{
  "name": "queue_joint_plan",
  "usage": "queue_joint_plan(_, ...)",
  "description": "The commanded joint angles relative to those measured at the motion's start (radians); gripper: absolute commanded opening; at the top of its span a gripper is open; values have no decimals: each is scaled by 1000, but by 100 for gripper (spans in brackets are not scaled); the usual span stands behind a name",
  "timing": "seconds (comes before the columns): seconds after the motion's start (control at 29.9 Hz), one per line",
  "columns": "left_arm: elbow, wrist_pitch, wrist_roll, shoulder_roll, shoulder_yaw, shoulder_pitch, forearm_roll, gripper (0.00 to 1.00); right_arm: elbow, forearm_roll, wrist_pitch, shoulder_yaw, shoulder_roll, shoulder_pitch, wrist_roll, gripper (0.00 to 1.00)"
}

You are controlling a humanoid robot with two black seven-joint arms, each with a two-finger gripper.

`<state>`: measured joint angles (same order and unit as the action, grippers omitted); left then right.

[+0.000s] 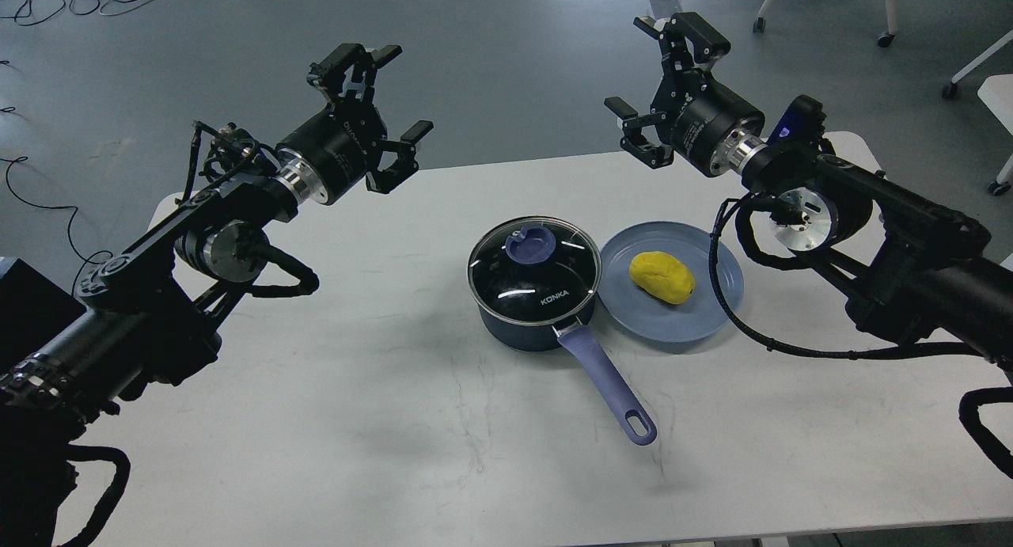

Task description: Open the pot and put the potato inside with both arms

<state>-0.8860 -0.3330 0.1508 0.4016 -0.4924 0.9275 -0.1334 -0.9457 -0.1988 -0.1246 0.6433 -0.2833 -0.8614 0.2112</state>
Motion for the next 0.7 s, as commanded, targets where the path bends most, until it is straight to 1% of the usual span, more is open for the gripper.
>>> queue_joint_plan(0.0,-7,-1,4,2,-2,-21,0,98,38,-1,-1,-10,18,-25,-6,100)
queue_joint_plan(0.2,-7,2,3,0,0,-48,1,98,44,-1,-1,-11,27,-34,-9,100)
queue_joint_plan(0.67,-7,-12,3,0,-5,-47,3,98,42,-2,-1,-39,23,-38,-7,100)
